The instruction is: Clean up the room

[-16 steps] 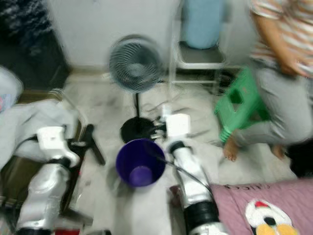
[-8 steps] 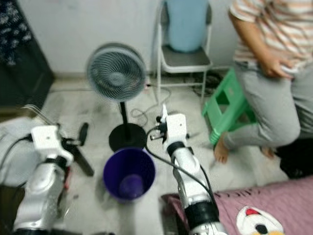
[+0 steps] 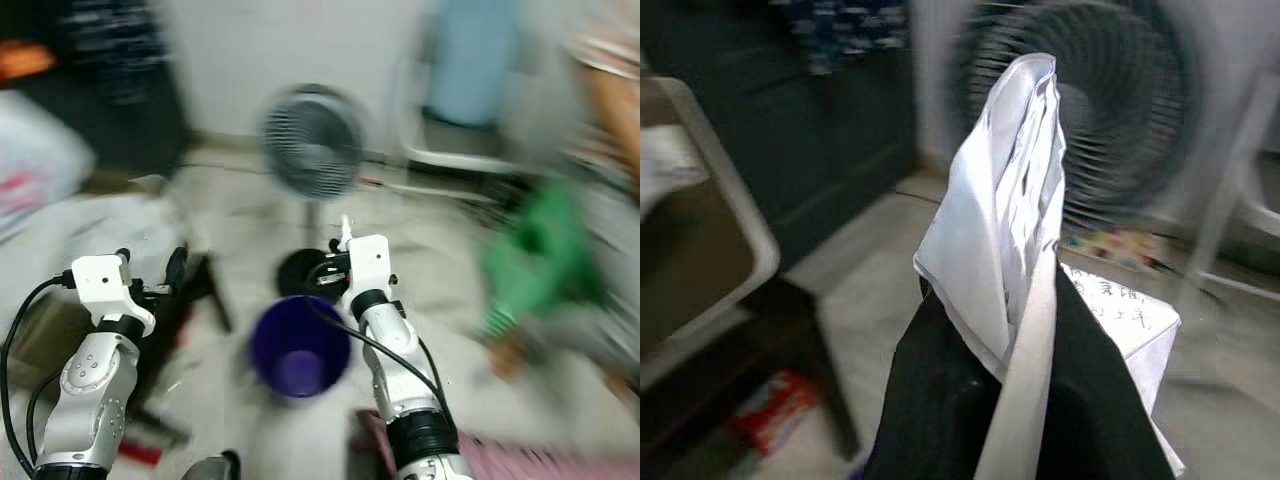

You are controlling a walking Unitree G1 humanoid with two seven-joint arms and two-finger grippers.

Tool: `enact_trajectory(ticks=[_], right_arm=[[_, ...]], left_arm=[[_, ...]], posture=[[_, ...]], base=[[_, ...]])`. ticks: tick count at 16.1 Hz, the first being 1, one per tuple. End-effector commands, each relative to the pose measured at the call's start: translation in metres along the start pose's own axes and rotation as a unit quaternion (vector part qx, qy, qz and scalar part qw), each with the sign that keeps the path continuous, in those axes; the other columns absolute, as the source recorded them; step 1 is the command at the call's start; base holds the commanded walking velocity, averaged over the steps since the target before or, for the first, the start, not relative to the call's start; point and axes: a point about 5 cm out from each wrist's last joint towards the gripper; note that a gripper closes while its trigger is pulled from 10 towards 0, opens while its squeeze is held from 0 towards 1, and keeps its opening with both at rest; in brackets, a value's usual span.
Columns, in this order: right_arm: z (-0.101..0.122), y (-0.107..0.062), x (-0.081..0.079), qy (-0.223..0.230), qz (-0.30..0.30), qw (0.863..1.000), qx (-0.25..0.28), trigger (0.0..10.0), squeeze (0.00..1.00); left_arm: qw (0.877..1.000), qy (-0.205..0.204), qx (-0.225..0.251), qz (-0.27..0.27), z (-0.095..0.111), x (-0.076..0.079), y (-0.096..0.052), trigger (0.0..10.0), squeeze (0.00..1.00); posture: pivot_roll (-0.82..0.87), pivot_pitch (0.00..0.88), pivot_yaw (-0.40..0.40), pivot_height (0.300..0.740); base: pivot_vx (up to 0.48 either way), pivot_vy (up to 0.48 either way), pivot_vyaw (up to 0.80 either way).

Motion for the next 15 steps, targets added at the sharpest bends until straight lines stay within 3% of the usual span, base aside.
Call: enact_trajectory(ticks=[1, 8, 15], right_arm=[[0.0006, 0.0005, 0.0008, -0.003, -0.002, 1.000, 0.002, 10.0, 0.00], [-0.0003, 0.0013, 0.0021, -0.001, -0.010, 1.000, -0.001, 10.0, 0.00], [-0.0005, 0.0022, 0.0021, -0.001, -0.012, 1.000, -0.002, 10.0, 0.00]], left_arm=[[1.000, 0.005, -0.007, 0.000, -0.0030, 0.0002, -0.0011, 10.0, 0.00], [0.999, -0.006, -0.003, -0.033, -0.0020, 0.0070, -0.0012, 10.0, 0.00], [0.999, -0.011, -0.002, -0.046, -0.0019, 0.0089, -0.0008, 10.0, 0.00]], posture=[[-0.01, 0.137, -0.040, 0.740], [-0.01, 0.139, -0.043, 0.740], [-0.01, 0.139, -0.040, 0.740]], base=[[0.000, 0.000, 0.80], [0.000, 0.000, 0.08], [0.327, 0.000, 0.00]])
Point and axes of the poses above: a point about 5 cm out from each wrist's last joint towards the gripper, its own y axis pointing out of the wrist towards the gripper, its own z axis along the axis of the wrist's last joint, x = y × z, and after that the axes turned 1 degree about y, right-handed
